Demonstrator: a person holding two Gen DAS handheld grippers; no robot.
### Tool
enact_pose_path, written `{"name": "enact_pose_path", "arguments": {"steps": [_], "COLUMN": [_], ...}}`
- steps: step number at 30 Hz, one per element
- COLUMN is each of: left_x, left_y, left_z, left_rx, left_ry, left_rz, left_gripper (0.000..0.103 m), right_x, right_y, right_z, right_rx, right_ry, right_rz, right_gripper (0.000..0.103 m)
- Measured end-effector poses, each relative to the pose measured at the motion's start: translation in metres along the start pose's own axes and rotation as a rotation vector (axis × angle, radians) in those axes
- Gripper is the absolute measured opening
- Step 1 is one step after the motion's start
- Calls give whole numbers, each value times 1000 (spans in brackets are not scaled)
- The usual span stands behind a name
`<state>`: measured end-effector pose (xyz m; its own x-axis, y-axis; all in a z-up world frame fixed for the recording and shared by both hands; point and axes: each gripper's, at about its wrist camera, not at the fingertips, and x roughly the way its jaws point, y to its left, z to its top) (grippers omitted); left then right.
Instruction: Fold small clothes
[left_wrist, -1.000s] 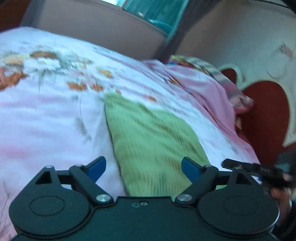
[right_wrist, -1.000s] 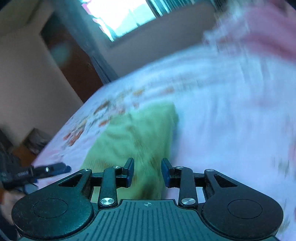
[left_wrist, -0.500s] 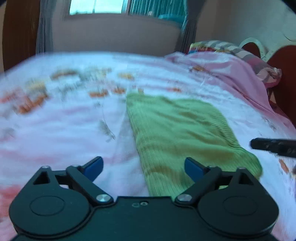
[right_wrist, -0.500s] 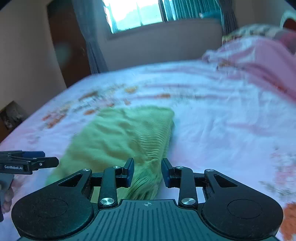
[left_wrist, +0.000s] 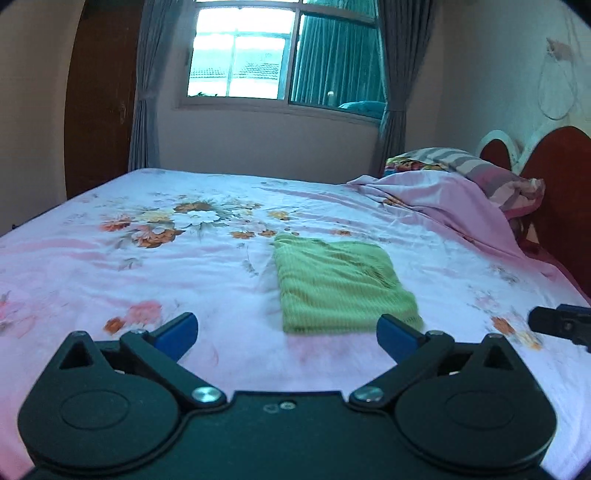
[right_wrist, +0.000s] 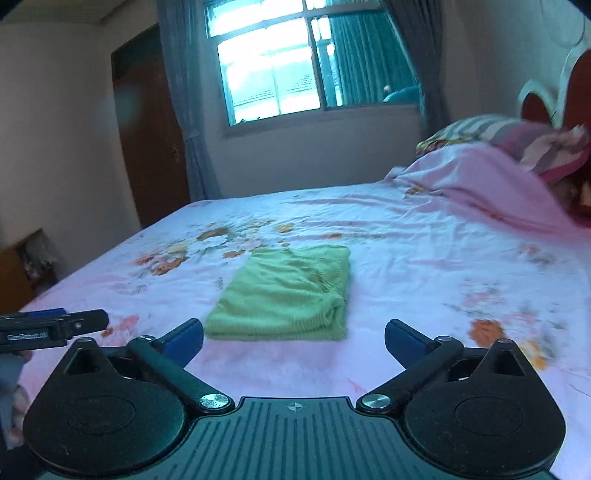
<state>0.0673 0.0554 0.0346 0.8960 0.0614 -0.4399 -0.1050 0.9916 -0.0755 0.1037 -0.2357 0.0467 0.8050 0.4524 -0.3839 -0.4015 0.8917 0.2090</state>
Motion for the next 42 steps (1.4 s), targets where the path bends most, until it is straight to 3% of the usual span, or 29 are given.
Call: {"name": "enact_pose_path", "arguments": {"steps": [4, 13, 42], "left_x": [-40, -81, -87], "left_y": [-12, -29, -34], "left_z": [-8, -21, -26], "left_rx": [47, 54, 48], "left_ry": [-40, -91, -97], "left_rz": [-3, -47, -60], "left_gripper": [102, 102, 102], "right_x": [-32, -75, -93], "right_y": [17, 46, 49], "right_z": [-13, -35, -26], "right_rx": [9, -10, -28], "right_ry": [-2, -20, -89], "right_rz": [-81, -117, -161], "right_gripper": [103, 103, 103]}}
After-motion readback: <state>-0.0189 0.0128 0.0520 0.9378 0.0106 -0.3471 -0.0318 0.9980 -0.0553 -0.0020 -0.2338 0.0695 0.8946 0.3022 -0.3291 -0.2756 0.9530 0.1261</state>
